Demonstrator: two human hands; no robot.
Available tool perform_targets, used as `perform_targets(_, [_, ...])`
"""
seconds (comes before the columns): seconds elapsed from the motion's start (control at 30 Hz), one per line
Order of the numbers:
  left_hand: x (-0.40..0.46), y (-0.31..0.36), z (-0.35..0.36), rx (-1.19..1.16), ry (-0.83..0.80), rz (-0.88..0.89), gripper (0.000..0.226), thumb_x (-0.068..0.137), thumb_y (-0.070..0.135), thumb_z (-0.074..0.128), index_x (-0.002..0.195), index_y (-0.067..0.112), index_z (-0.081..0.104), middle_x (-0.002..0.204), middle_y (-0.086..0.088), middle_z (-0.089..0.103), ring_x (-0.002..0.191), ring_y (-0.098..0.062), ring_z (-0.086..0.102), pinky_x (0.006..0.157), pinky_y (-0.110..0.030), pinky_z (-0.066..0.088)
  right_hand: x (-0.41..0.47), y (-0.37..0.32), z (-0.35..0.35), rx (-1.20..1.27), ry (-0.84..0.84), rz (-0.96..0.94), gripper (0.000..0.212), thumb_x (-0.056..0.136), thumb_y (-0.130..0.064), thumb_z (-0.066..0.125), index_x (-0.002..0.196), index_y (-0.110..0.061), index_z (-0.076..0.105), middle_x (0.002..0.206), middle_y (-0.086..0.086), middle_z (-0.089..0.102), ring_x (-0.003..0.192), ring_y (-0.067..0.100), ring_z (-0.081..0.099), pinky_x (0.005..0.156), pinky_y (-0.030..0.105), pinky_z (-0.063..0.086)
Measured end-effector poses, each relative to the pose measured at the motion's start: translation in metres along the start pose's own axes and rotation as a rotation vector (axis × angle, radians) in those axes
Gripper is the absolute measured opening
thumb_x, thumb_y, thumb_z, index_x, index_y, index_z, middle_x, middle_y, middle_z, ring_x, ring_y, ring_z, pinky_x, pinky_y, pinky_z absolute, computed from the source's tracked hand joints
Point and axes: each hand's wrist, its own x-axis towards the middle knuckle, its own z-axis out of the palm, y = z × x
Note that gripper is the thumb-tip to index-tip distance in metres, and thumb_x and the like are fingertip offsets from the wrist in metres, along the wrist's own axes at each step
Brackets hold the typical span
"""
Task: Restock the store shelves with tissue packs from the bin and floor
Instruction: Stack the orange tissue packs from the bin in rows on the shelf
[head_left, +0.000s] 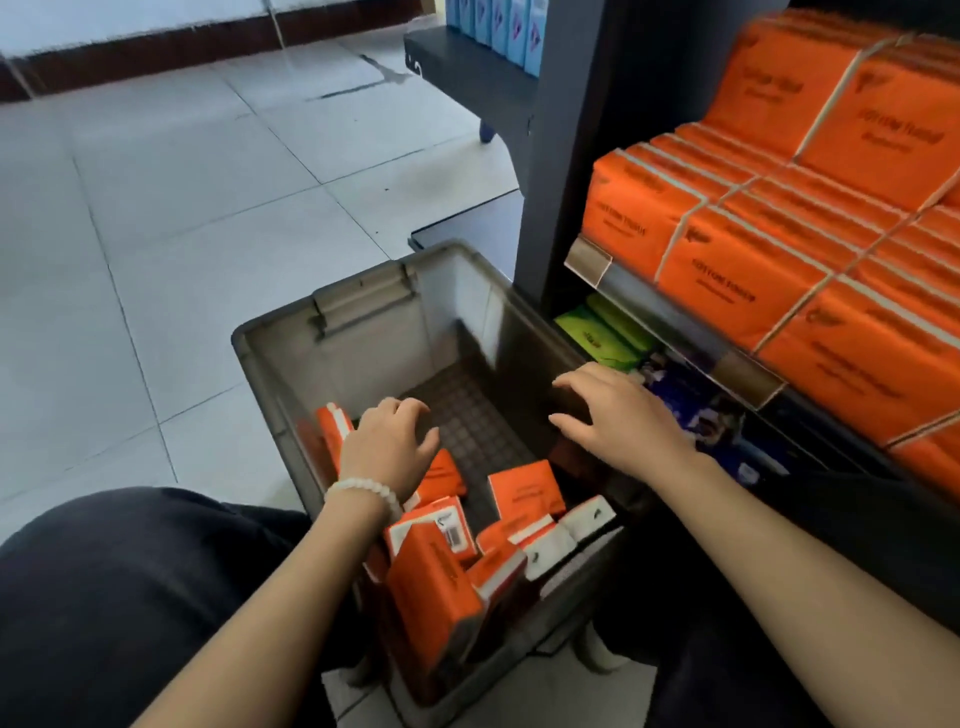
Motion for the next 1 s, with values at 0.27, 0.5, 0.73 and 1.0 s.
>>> perform_targets(0.27, [0.055, -0.037, 0.081, 0.036, -0.258, -0.154, 0.040, 0.092, 0.037, 0.047, 0.124, 0.015, 0.054, 0.127, -0.010, 0.054, 0.120, -0.029, 0.049, 0.099, -0.037, 0.040, 0.057, 0.007, 0.115, 0.213, -0.277, 0.113, 0.045, 0.091, -0.045, 0.053, 0.126, -0.016, 0.055, 0.126, 0.000, 0.053, 0.118, 0.017, 0.049, 0.097, 0.034, 0.042])
perform_targets(0.5, [0.091, -0.060, 0.163, 0.171, -0.391, -0.055, 0.039, 0.093, 0.036, 0.044, 0.128, 0.019, 0.050, 0.129, -0.006, 0.052, 0.121, -0.026, 0.046, 0.095, -0.042, 0.040, 0.073, 0.054, 0.218, 0.135, -0.532, 0.167, 0.055, 0.090, -0.040, 0.056, 0.138, -0.015, 0.045, 0.140, 0.004, 0.047, 0.131, 0.021, 0.038, 0.107, 0.033, 0.032])
perform_targets(0.73, [0.094, -0.070, 0.212, 0.316, -0.391, -0.055, 0.041, 0.094, 0.042, 0.038, 0.129, 0.022, 0.045, 0.136, -0.004, 0.046, 0.127, -0.025, 0.038, 0.096, -0.046, 0.027, 0.072, 0.072, 0.266, -0.012, -0.743, 0.102, 0.068, 0.090, -0.051, 0.049, 0.146, -0.017, 0.030, 0.150, 0.003, 0.033, 0.140, 0.020, 0.025, 0.114, 0.036, 0.018])
perform_targets(1.0, [0.095, -0.074, 0.212, 0.296, -0.494, -0.263, 0.058, 0.092, 0.060, 0.033, 0.123, 0.013, 0.049, 0.129, -0.015, 0.049, 0.121, -0.035, 0.042, 0.098, -0.051, 0.031, 0.077, 0.075, 0.268, 0.027, -0.767, 0.246, 0.066, 0.083, -0.062, 0.052, 0.133, -0.018, 0.049, 0.134, 0.007, 0.037, 0.127, 0.026, 0.029, 0.106, 0.043, 0.031])
